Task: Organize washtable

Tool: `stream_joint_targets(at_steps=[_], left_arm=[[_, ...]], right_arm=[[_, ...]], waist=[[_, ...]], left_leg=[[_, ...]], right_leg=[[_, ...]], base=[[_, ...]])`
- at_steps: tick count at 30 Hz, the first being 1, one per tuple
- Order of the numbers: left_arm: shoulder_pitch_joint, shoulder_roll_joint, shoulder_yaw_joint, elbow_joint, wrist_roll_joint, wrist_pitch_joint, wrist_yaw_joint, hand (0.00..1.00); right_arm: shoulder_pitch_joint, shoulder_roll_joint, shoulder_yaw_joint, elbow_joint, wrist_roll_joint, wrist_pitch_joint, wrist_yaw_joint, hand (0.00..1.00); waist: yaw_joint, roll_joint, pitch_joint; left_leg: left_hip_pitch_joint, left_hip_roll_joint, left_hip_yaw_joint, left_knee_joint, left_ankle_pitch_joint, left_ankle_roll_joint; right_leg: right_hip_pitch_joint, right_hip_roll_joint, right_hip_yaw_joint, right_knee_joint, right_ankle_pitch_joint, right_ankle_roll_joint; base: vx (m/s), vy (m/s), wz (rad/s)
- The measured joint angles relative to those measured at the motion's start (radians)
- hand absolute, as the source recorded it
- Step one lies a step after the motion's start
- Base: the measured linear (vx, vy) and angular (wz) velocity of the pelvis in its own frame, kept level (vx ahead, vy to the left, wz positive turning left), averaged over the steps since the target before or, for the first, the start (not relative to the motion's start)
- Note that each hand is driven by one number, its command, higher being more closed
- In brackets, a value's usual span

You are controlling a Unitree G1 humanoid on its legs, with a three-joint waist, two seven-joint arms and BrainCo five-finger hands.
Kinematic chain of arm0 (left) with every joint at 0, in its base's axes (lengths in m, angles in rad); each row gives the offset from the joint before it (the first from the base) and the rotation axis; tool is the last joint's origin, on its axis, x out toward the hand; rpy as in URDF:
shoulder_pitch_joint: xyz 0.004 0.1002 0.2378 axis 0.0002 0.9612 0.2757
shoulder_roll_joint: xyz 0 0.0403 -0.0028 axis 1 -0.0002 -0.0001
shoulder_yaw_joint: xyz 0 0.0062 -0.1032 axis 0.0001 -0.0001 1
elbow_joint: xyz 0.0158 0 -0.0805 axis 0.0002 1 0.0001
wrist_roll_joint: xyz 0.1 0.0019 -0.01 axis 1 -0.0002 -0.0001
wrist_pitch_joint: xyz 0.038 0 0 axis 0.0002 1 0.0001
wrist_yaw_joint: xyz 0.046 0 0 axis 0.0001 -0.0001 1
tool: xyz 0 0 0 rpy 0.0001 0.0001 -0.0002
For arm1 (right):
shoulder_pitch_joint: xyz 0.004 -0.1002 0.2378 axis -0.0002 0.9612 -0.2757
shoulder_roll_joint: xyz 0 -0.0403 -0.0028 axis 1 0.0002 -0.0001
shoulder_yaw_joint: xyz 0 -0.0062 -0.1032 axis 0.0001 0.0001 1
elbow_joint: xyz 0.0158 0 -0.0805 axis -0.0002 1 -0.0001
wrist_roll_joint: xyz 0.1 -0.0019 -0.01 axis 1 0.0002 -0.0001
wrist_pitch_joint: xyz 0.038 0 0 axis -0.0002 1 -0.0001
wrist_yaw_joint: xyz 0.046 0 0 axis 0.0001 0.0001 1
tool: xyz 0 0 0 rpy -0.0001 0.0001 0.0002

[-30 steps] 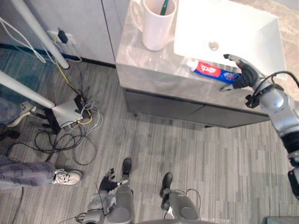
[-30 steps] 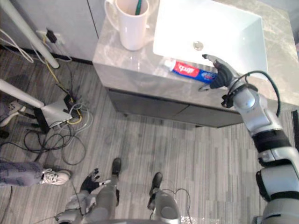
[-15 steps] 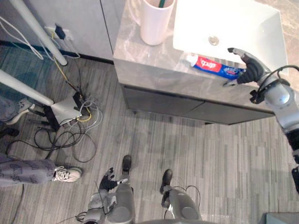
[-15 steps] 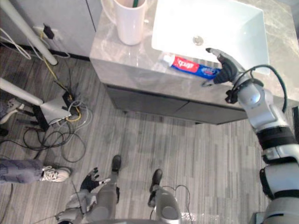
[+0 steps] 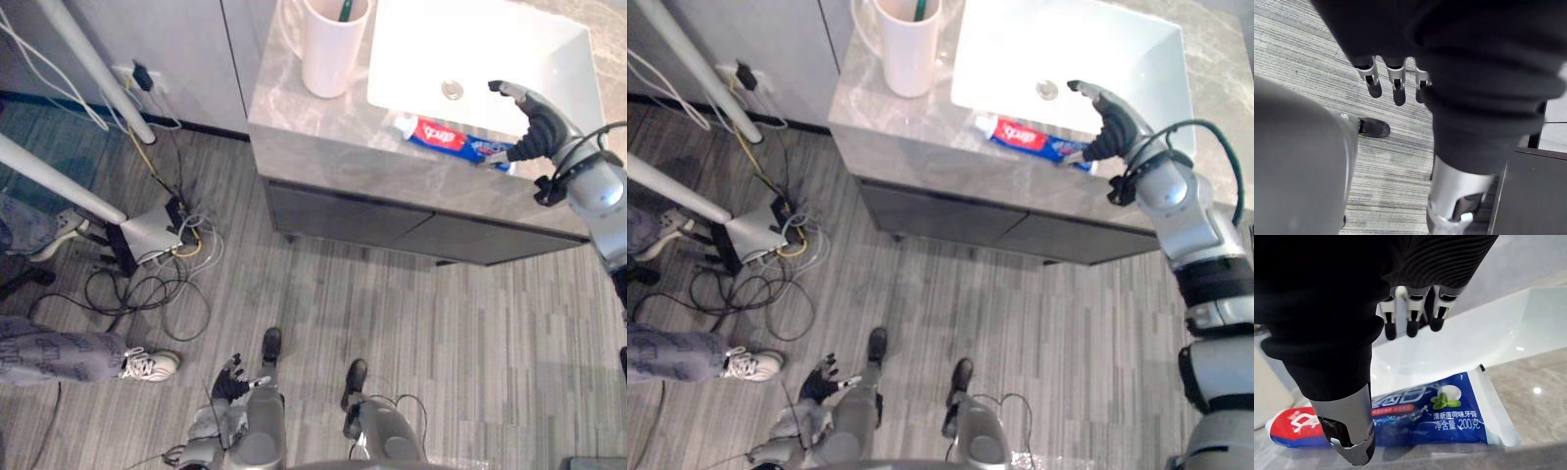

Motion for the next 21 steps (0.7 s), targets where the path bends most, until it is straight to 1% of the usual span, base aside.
stream_joint_targets(at_steps=[3,13,17,21], left_arm=[[0.0,0.002,0.0,0.0,0.0,0.0,-0.001,0.0],[-0.003,0.003,-0.003,0.0,-0.001,-0.002,-0.001,0.0],[-0.002,0.003,-0.005,0.025,0.0,0.0,0.001,0.0],[-0.002,0.003,-0.005,0.031,-0.001,-0.001,0.0,0.0]], right_arm=[[0.0,0.0,0.0,0.0,0.0,0.0,0.0,0.0],[0.0,0.0,0.0,0.0,0.0,0.001,0.0,0.0],[0.0,0.002,0.031,0.003,0.0,0.002,0.0,0.0],[0.0,0.003,0.039,0.003,0.0,0.002,0.0,0.0]], waist=[[0.001,0.0,0.0],[0.003,-0.002,-0.003],[0.003,-0.007,-0.04],[0.006,-0.009,-0.048]], left_leg=[[-0.001,0.01,0.001,0.0,0.001,-0.002],[-0.015,0.015,0.001,0.0,0.008,-0.006],[-0.024,0.016,0.001,0.0,0.008,-0.006],[-0.026,0.02,-0.001,0.0,0.009,-0.008]], right_leg=[[-0.001,0.006,0.001,-0.001,0.001,-0.002],[-0.009,0.013,-0.002,-0.011,0.005,-0.006],[-0.016,0.014,-0.002,-0.014,0.005,-0.006],[-0.019,0.017,-0.002,-0.014,0.007,-0.009]], base=[[0.0,-0.011,0.0],[0.0,-0.003,0.0],[0.0,0.0,0.0],[-0.01,-0.004,0.0]])
